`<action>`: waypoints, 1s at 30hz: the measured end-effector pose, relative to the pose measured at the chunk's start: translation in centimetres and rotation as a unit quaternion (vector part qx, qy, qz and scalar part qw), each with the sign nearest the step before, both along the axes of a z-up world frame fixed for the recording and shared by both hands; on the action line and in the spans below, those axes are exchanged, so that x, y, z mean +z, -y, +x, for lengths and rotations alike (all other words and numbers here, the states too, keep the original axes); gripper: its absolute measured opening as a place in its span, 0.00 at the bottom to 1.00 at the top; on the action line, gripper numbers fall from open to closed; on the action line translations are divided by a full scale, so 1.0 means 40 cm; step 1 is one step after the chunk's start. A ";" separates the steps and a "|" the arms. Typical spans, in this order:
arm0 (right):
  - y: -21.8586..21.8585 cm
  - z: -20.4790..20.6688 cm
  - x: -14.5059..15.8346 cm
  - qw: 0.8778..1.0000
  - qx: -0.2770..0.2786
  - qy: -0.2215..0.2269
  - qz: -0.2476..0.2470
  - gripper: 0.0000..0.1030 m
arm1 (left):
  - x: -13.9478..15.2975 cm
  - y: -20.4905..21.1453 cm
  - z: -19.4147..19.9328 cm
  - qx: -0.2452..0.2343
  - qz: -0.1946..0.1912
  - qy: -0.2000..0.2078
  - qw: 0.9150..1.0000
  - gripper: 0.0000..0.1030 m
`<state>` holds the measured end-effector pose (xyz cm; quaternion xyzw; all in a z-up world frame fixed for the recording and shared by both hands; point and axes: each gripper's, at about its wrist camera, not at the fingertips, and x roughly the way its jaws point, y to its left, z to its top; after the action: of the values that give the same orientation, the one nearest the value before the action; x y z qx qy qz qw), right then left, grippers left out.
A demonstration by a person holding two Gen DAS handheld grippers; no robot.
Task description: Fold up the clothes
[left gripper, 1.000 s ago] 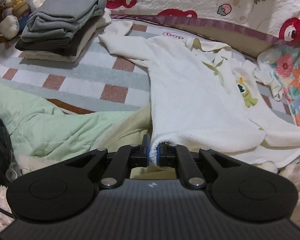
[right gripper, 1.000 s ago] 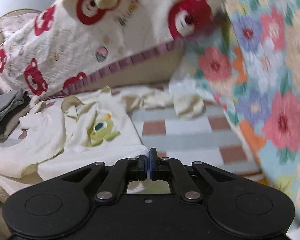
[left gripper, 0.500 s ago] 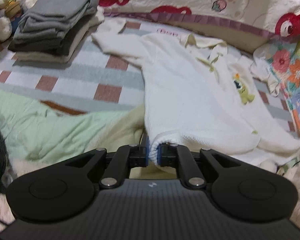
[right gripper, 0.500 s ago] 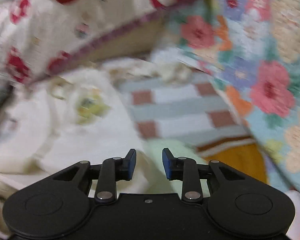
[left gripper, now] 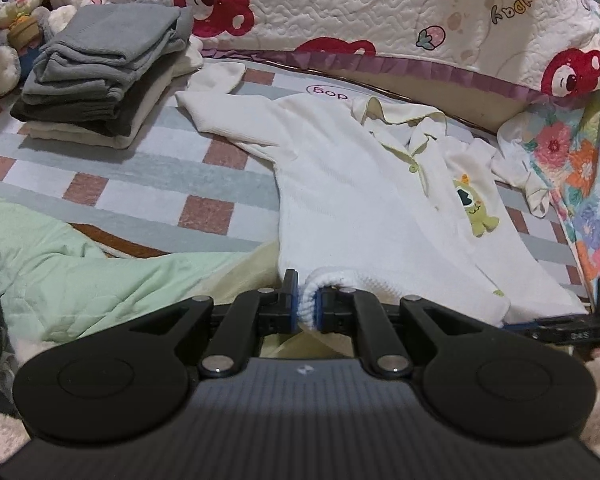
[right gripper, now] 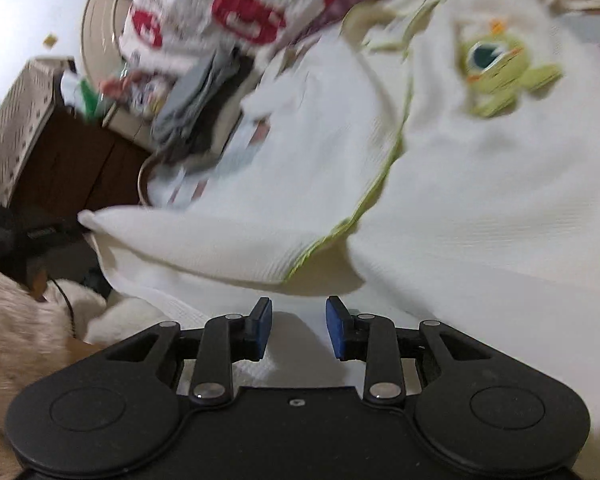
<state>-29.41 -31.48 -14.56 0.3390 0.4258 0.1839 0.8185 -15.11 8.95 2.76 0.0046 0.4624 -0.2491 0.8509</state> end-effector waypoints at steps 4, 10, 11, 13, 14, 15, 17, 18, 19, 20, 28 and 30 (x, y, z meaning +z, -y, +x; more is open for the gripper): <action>-0.025 0.033 0.000 1.000 -0.009 0.027 0.007 0.50 | -0.007 -0.003 -0.005 0.002 0.001 -0.004 1.000 0.07; -0.049 0.090 0.006 0.998 -0.018 0.034 0.054 0.50 | -0.017 -0.005 -0.002 0.011 -0.007 -0.003 1.000 0.07; -0.049 0.097 0.005 0.996 -0.011 0.034 0.078 0.29 | -0.019 -0.006 -0.002 0.012 -0.008 -0.003 1.000 0.07; -0.021 0.106 -0.005 0.982 -0.019 0.022 0.186 0.21 | -0.026 -0.009 -0.003 0.012 -0.005 -0.009 1.000 0.07; -0.007 0.110 -0.010 0.971 -0.023 0.015 0.239 0.20 | -0.032 -0.011 -0.005 0.013 -0.002 -0.011 1.000 0.07; 0.006 0.115 -0.015 0.956 -0.027 0.009 0.291 0.20 | -0.038 -0.014 -0.006 0.014 0.002 -0.013 1.000 0.07; 0.035 0.122 -0.019 0.936 -0.043 0.006 0.349 0.17 | -0.055 -0.019 -0.003 0.021 0.007 -0.023 0.999 0.07; 0.046 0.124 -0.013 0.942 -0.059 0.009 0.330 0.17 | -0.064 -0.021 -0.002 0.025 0.007 -0.028 0.999 0.07; 0.055 0.126 -0.006 0.951 -0.075 0.011 0.301 0.17 | -0.070 -0.022 -0.001 0.026 0.007 -0.032 0.999 0.07; 0.060 0.129 0.003 0.964 -0.092 0.010 0.249 0.17 | -0.074 -0.021 -0.001 0.026 0.008 -0.034 0.999 0.08; 0.019 0.166 0.029 0.985 -0.143 0.026 0.096 0.26 | -0.094 -0.005 0.005 0.027 0.026 -0.030 0.999 0.08; 0.011 0.189 0.053 0.986 -0.147 0.040 0.060 0.36 | -0.104 0.000 0.009 0.033 0.033 -0.027 0.999 0.08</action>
<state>-21.86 -31.93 -12.44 0.4390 0.3263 0.1002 0.8311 -14.74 8.96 -1.38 0.0109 0.4932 -0.2057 0.8451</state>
